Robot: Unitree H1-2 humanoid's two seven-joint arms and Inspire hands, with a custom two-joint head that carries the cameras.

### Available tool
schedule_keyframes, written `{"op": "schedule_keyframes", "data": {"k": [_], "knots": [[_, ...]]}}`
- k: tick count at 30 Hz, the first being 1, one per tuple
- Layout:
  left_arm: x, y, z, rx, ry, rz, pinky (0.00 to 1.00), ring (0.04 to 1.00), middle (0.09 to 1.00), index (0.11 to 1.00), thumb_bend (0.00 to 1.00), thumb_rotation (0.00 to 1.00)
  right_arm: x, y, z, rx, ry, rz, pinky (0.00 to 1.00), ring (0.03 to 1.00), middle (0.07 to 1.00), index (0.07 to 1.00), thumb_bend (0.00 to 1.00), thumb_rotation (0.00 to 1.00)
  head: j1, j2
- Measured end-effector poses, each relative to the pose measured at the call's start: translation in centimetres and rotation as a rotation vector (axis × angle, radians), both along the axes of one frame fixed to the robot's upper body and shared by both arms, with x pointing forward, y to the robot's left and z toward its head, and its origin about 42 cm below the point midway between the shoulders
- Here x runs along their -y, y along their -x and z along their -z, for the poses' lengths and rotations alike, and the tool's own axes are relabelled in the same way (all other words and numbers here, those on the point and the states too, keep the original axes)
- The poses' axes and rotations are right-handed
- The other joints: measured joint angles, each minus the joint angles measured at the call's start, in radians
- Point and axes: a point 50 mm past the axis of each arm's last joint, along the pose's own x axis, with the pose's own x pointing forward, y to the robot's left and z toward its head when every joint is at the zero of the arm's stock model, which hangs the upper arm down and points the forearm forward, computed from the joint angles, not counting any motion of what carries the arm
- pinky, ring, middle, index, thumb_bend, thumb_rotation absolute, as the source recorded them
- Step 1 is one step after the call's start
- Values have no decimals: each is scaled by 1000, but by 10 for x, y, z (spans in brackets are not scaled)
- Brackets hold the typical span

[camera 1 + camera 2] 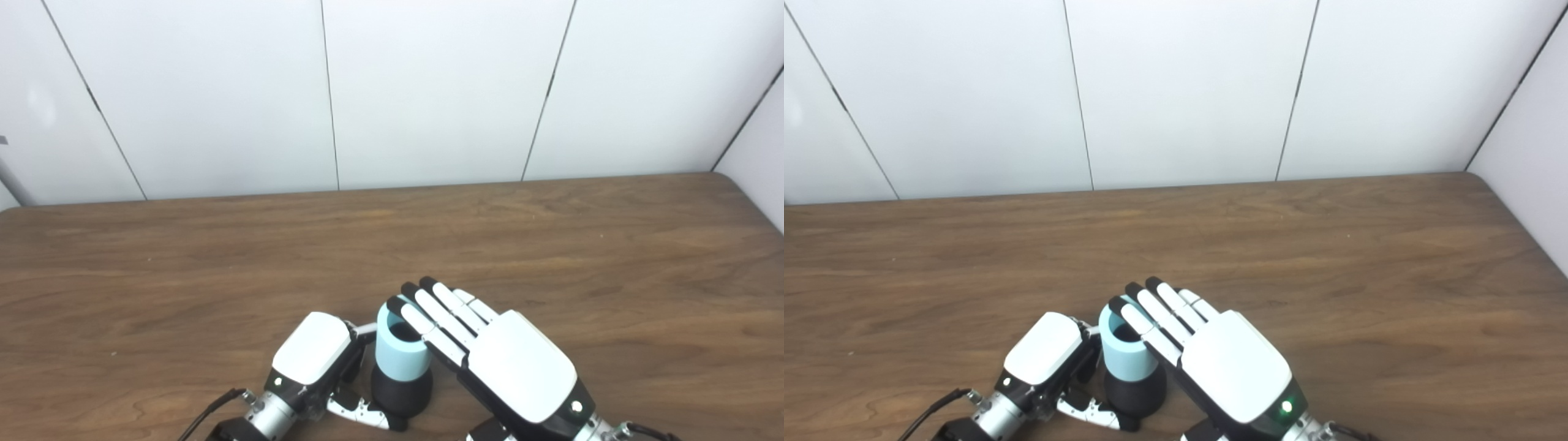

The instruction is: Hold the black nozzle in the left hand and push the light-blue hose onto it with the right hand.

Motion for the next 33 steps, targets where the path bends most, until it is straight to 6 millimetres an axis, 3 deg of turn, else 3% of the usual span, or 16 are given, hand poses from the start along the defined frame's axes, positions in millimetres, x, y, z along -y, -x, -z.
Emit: {"op": "schedule_keyframes", "data": {"k": [13, 22, 33], "knots": [[0, 0, 0, -1, 1, 0, 619, 631, 658, 652, 1000, 465, -3, 4, 10, 46, -26, 9, 982, 1000, 1000, 988, 684, 750, 0, -2], [0, 0, 0, -1, 2, 0, 618, 628, 656, 651, 1000, 463, -1, 1, 8, 49, -39, -10, 1000, 1000, 962, 892, 682, 721, -3, -2], [1, 0, 0, -1, 1, 2, 619, 626, 655, 653, 1000, 456, -1, -6, -7, 23, -40, -73, 858, 956, 858, 795, 715, 722, -3, -2]]}}
